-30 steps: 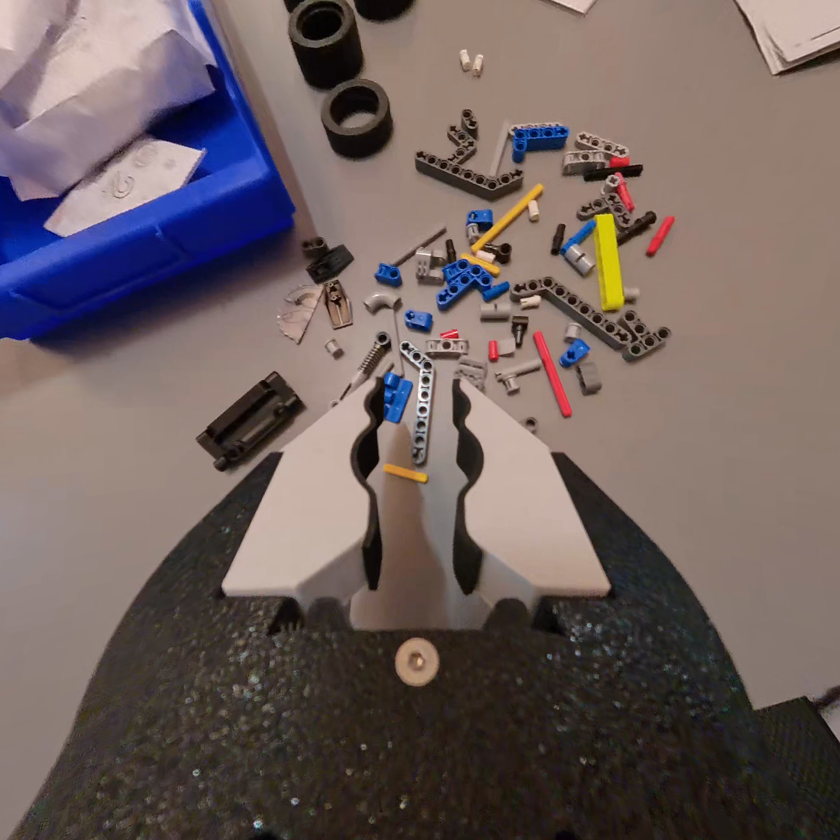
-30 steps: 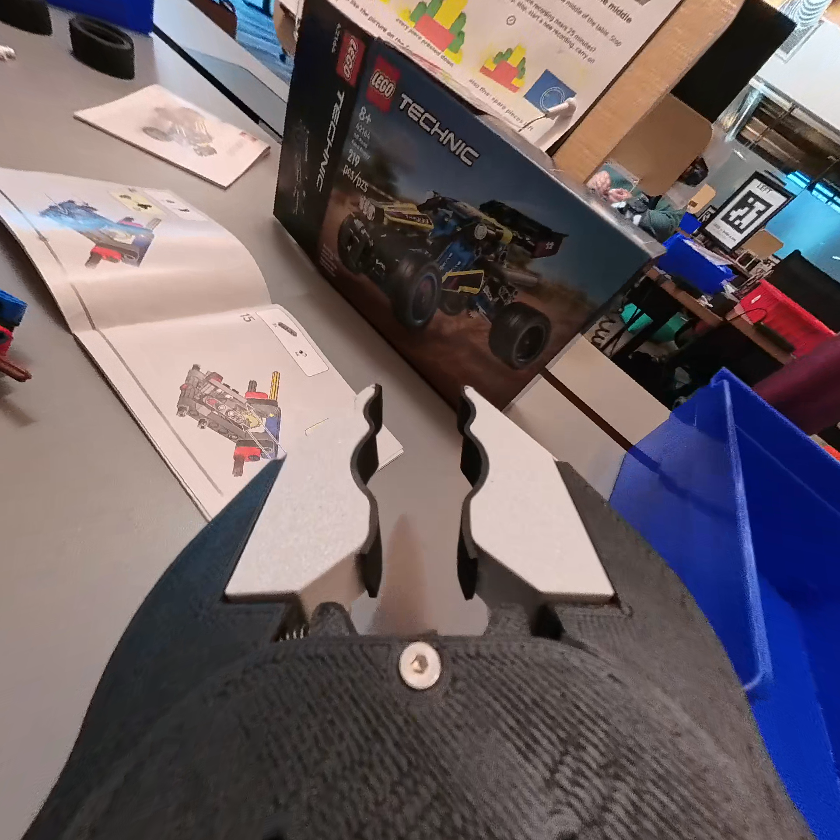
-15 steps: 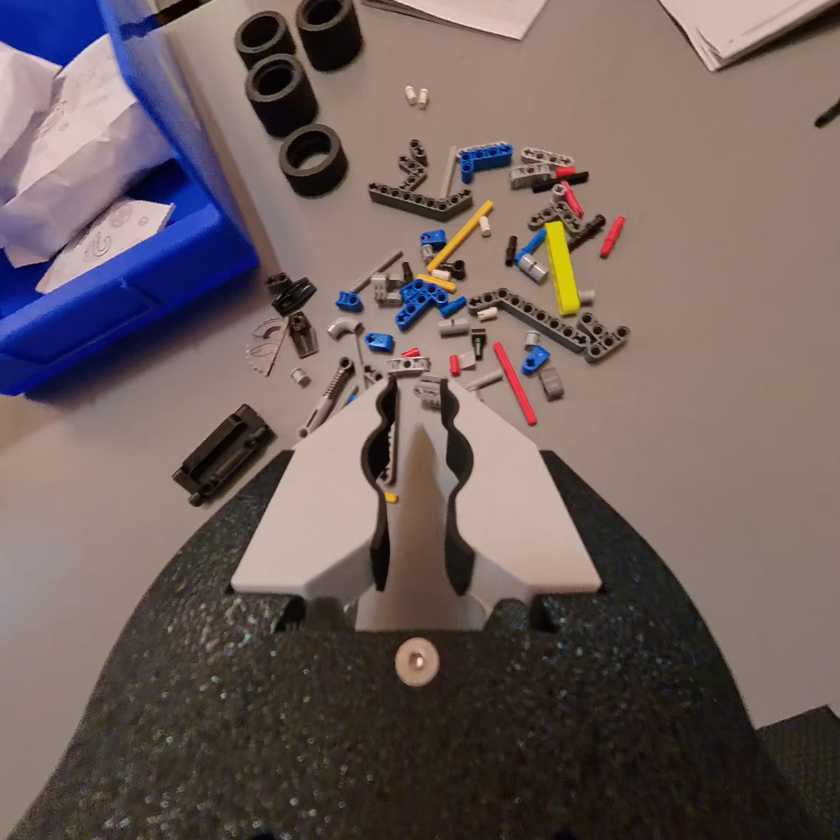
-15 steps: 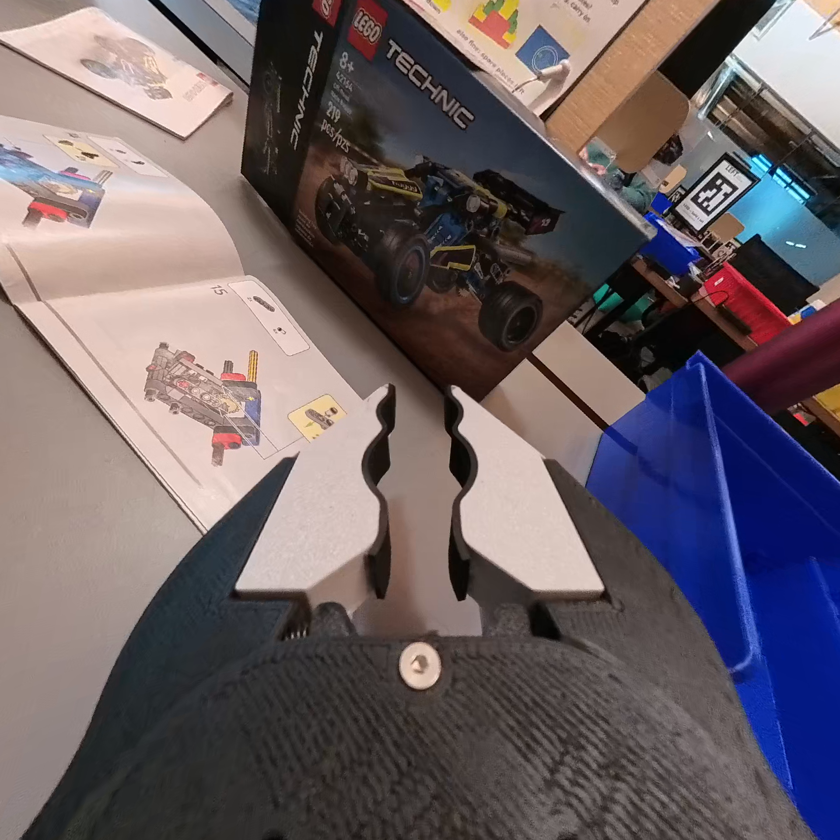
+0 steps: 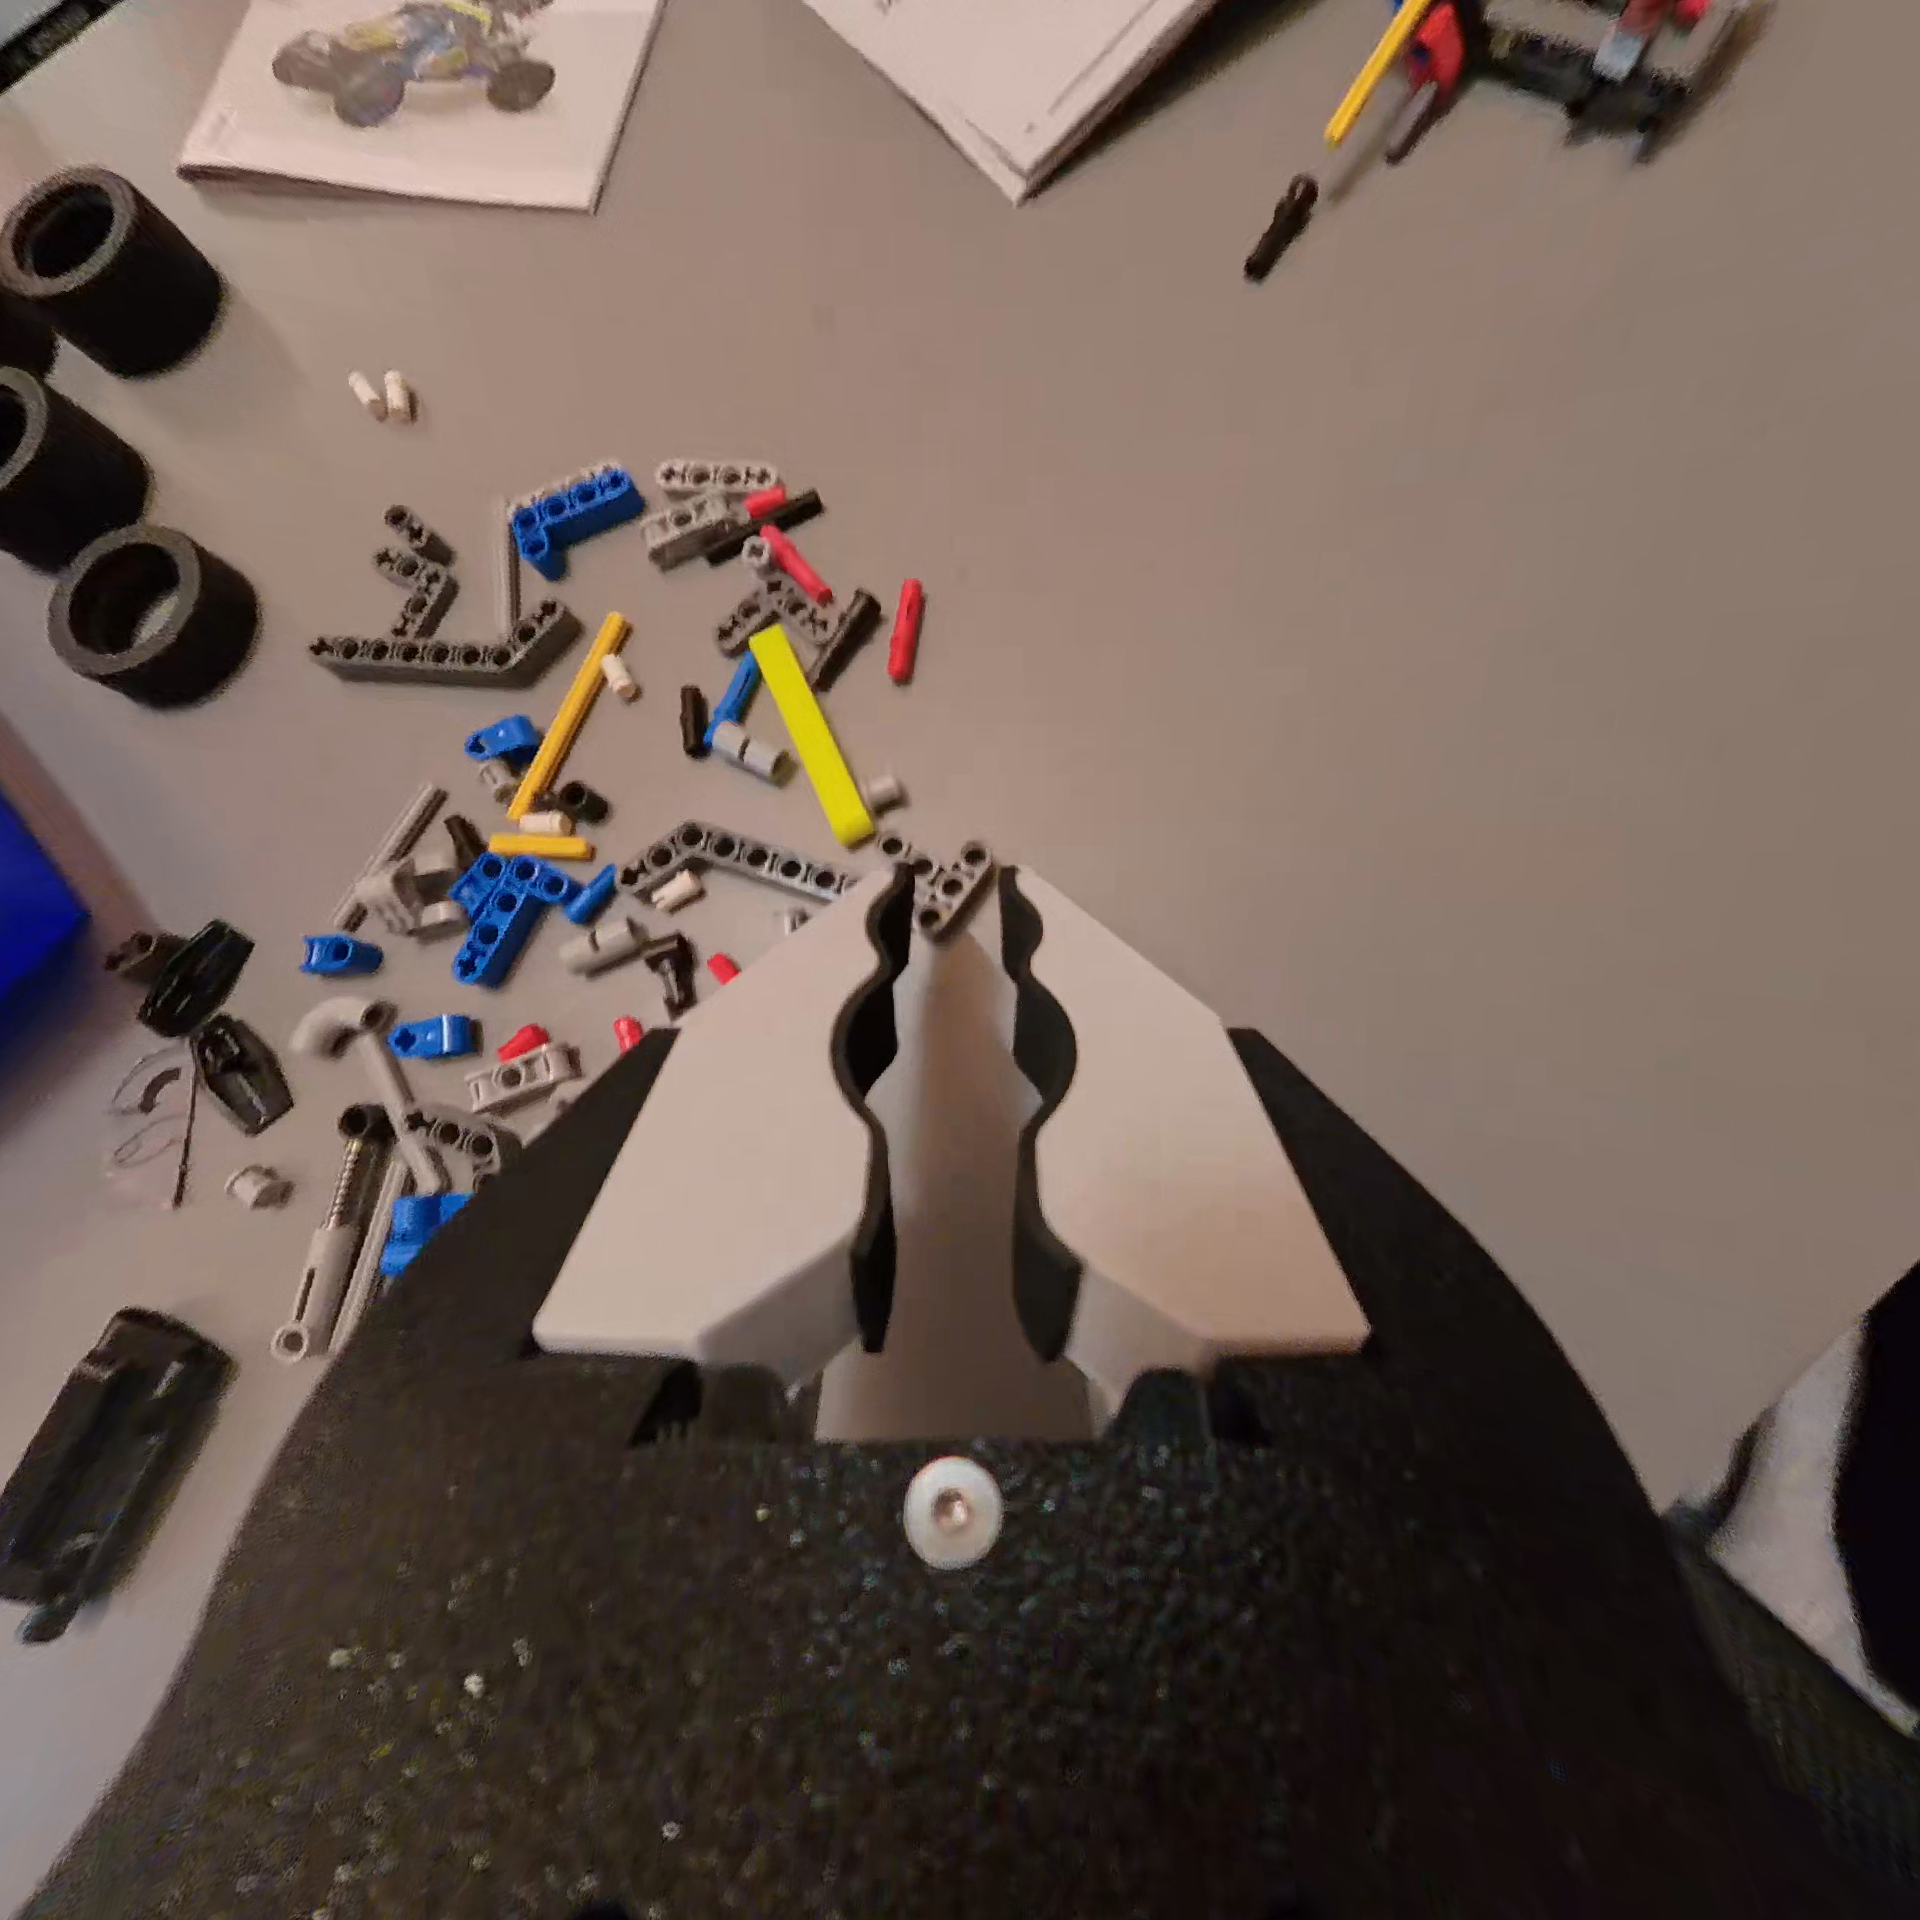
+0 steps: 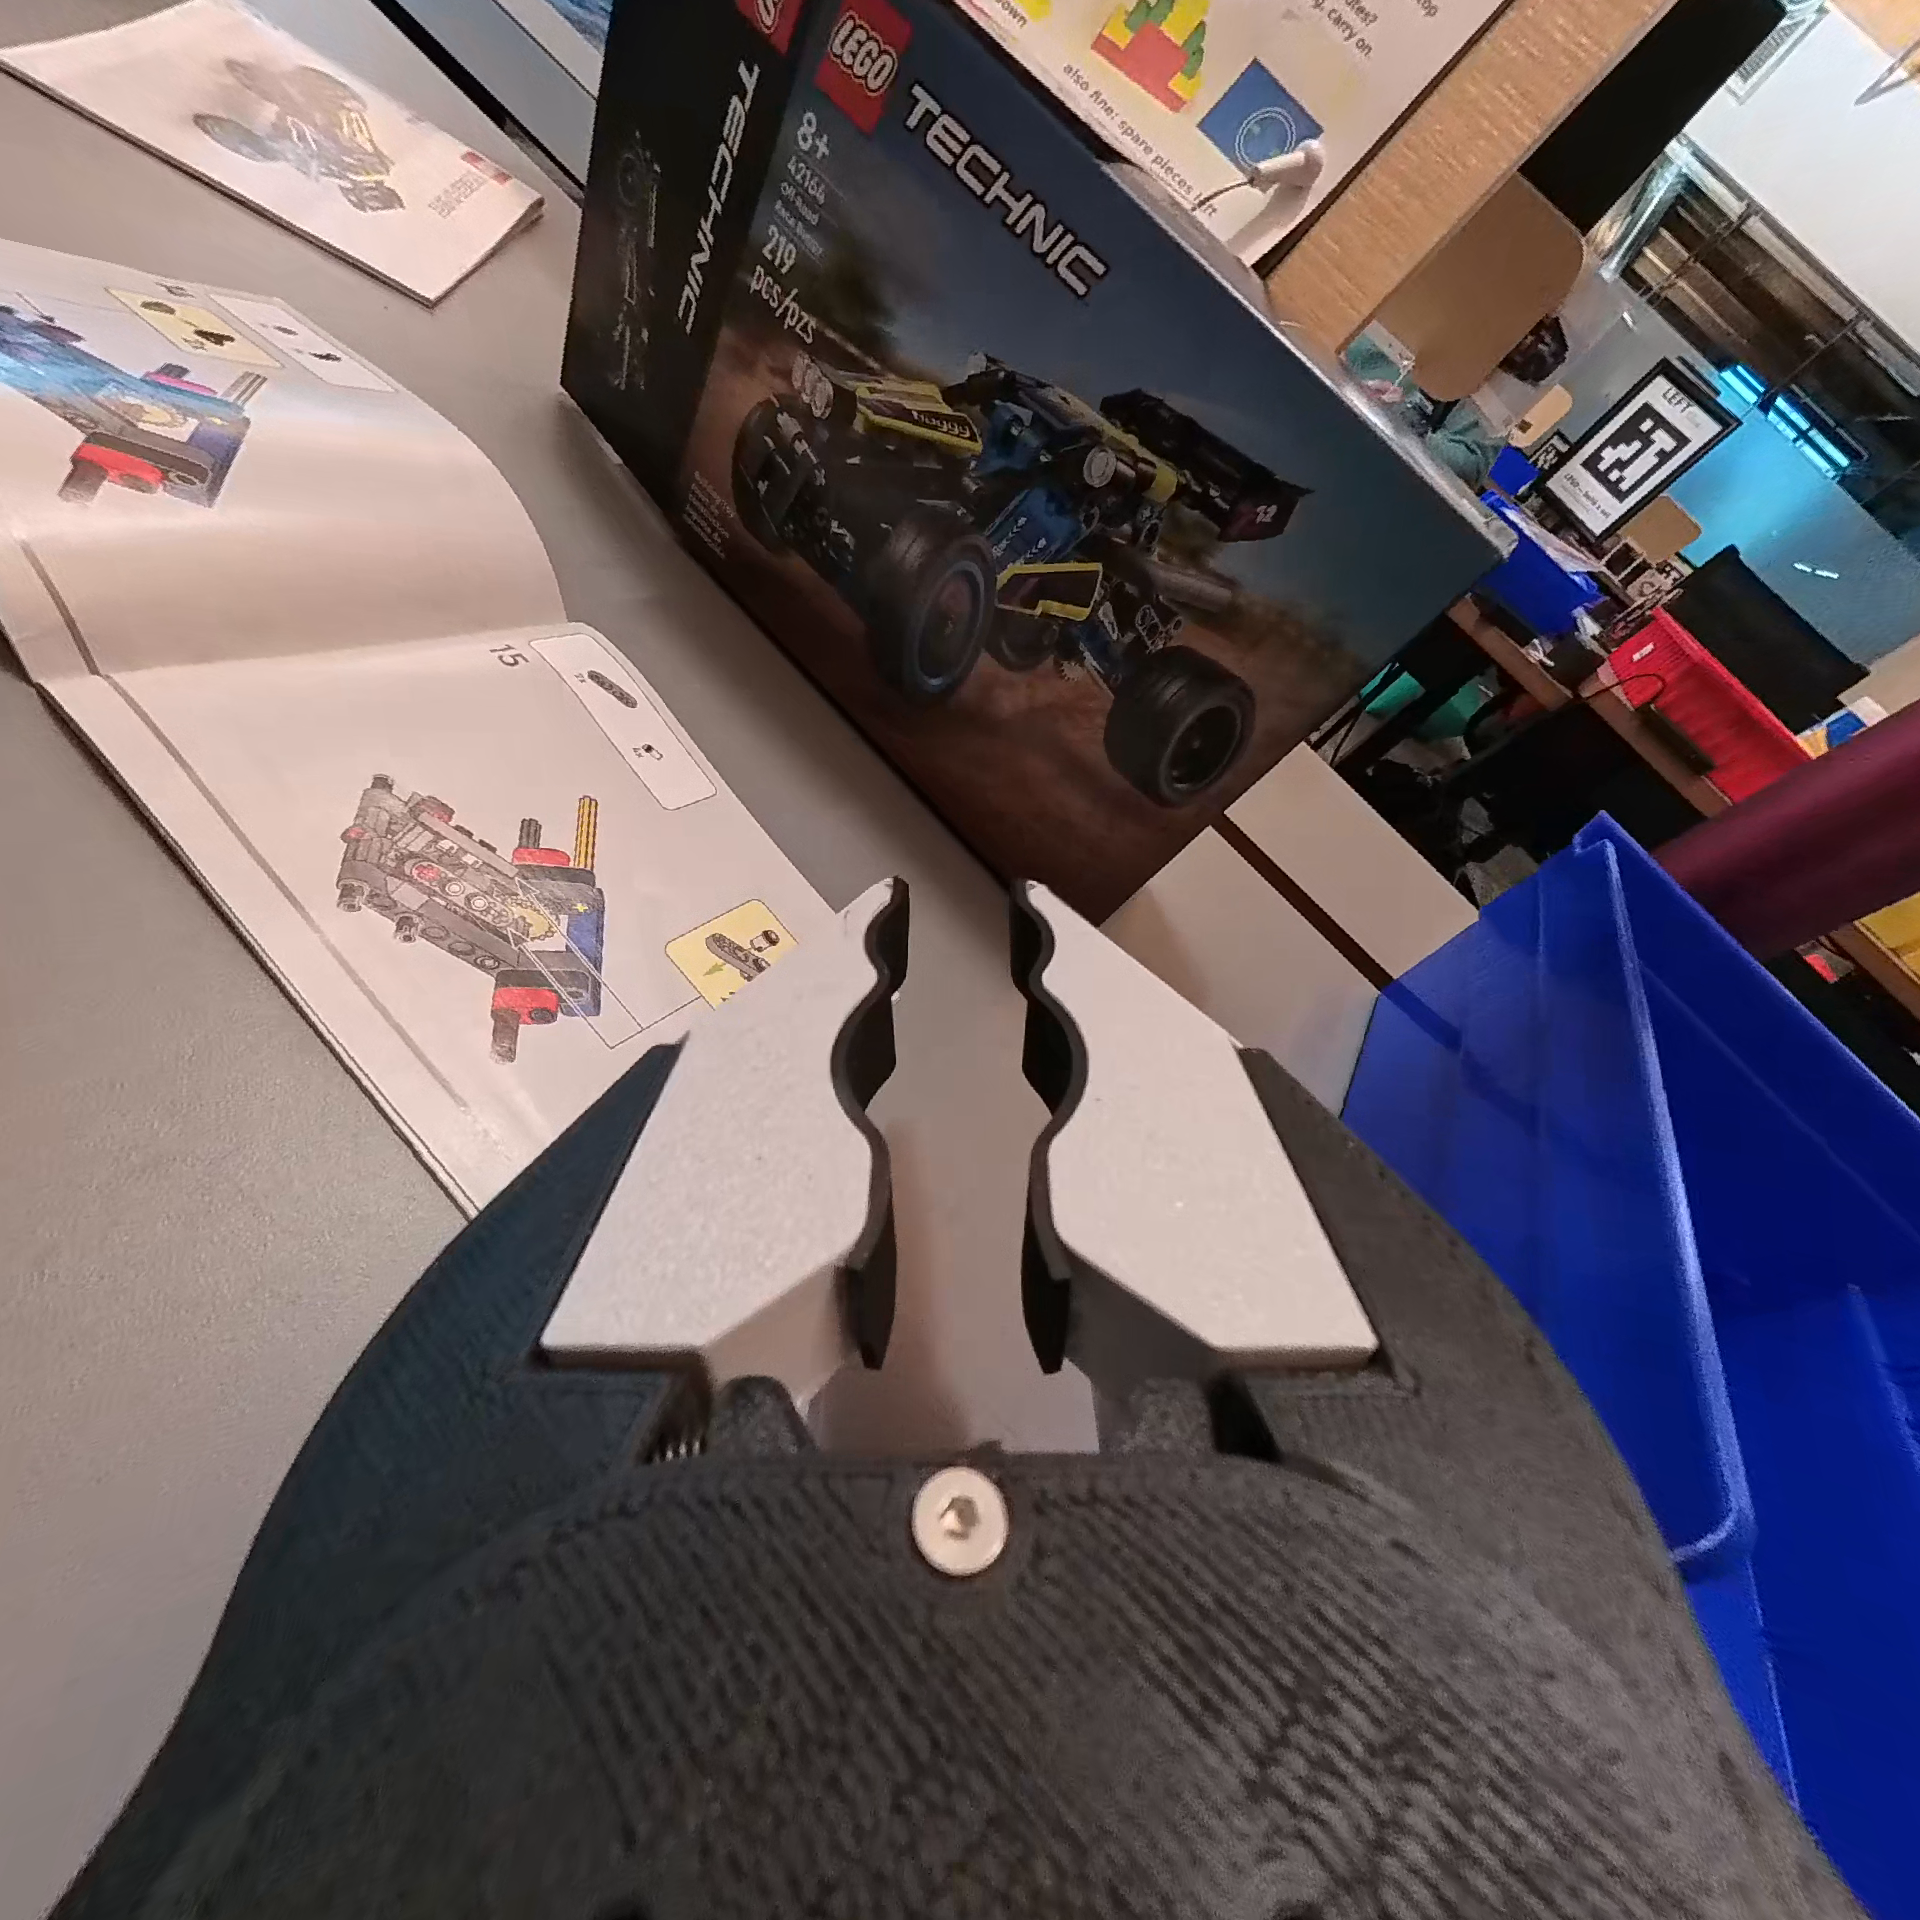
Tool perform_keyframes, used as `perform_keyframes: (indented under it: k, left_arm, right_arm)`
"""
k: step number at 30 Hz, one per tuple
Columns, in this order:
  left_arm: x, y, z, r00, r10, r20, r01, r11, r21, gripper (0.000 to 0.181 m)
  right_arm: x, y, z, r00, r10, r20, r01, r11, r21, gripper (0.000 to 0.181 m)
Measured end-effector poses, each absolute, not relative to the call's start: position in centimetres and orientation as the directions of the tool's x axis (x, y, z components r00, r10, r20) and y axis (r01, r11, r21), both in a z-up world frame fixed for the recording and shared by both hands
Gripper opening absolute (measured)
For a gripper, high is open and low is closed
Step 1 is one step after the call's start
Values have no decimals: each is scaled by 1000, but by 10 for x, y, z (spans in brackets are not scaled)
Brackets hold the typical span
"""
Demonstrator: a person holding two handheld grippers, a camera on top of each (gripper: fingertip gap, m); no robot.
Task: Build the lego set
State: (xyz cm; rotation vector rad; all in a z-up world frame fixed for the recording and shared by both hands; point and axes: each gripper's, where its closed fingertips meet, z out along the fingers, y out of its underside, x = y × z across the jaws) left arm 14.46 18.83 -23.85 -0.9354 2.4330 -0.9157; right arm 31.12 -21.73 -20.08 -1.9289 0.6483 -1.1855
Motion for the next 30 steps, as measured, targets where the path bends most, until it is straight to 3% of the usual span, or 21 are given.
perform_keyframes:
  k: [7,17,25,30]
  left_arm:
    - [184,183,-222,-590,-800,-110,-453,442,-774,12]
    - [227,169,-220,-603,-792,-97,-453,439,-776,12]
    - [261,149,-242,-622,-777,-98,-532,512,-675,22]
    - [265,145,-252,-588,-808,-23,-638,482,-601,8]
  right_arm:
    - [311,-216,-202,438,-734,518,-25,-586,-810,16]
    - [311,-215,-205,443,-714,542,-22,-613,-790,16]
    - [312,-216,-206,444,-709,549,-25,-622,-783,16]
    - [312,-216,-207,446,-708,548,-27,-623,-782,16]
